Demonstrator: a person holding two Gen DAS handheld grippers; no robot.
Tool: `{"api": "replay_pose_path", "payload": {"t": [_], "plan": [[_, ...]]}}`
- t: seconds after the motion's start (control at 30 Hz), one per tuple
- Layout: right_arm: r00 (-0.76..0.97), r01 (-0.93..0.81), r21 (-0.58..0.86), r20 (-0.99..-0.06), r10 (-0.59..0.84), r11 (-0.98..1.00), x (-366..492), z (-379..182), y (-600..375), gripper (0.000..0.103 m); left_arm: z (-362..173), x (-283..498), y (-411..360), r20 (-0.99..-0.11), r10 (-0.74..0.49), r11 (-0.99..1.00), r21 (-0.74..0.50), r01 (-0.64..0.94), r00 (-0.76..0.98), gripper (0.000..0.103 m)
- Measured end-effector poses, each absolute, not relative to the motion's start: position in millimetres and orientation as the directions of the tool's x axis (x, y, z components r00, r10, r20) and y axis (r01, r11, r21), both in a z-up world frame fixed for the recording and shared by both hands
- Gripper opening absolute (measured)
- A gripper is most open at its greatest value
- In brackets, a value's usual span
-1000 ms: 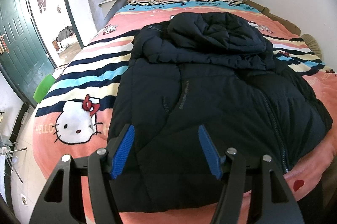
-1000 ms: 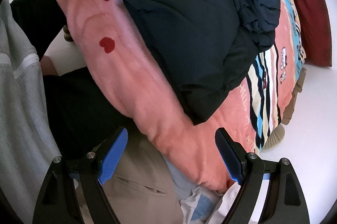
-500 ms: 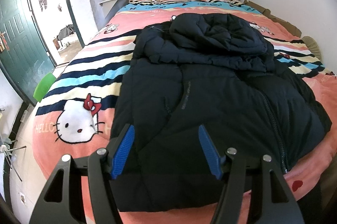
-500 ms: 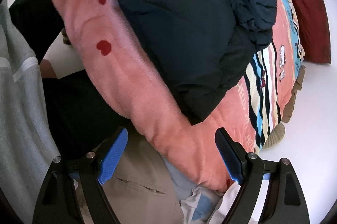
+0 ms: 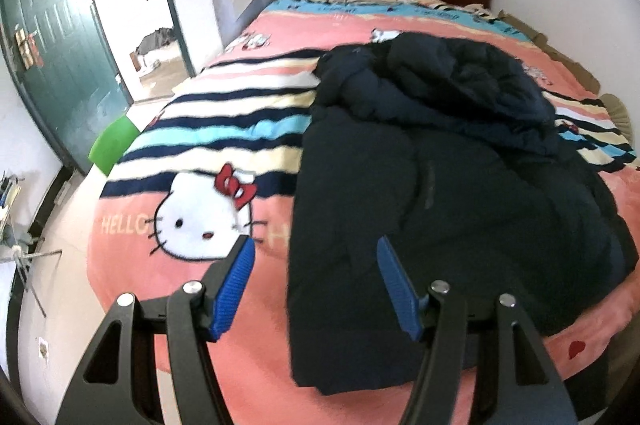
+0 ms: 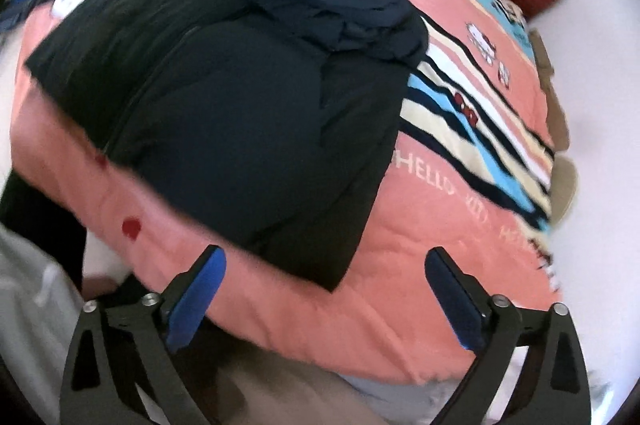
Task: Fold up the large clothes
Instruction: 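Move both tools to the long side edge of the black jacket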
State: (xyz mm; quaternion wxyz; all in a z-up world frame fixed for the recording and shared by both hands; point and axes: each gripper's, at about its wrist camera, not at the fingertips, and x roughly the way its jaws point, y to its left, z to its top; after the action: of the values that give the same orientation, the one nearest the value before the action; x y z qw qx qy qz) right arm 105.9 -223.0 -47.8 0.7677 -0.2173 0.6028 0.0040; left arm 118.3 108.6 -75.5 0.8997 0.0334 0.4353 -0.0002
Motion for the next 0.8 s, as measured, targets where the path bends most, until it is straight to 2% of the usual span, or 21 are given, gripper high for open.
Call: {"api": "replay_pose_path", "payload": {"t": [0.33, 0.53, 0.8], "plan": [[0.270, 0.016, -0.133, -0.954, -0.133, 0.991, 133.5, -88.4, -301.6, 0.102, -123.3, 124.7, 158.5, -0.853, -0.036, 0.995, -0.077, -0.056, 0.521, 0.065], [0.276, 0.106, 0.031, -0.961, 0.001, 0.994, 139.8, -118.2, -337.5, 0.102, -157.7, 134.5, 169.8, -0.844, -0.295, 0.939, -0.343, -0.027, 0.447, 0.066], [0.270, 0.144, 0.228, -0.945, 0.183, 0.963, 145.1, -157.1, -360.0, 0.102, -182.8, 144.4, 180.7, -0.797, -0.443, 0.857, -0.511, -0.066, 0.409, 0.066]]}}
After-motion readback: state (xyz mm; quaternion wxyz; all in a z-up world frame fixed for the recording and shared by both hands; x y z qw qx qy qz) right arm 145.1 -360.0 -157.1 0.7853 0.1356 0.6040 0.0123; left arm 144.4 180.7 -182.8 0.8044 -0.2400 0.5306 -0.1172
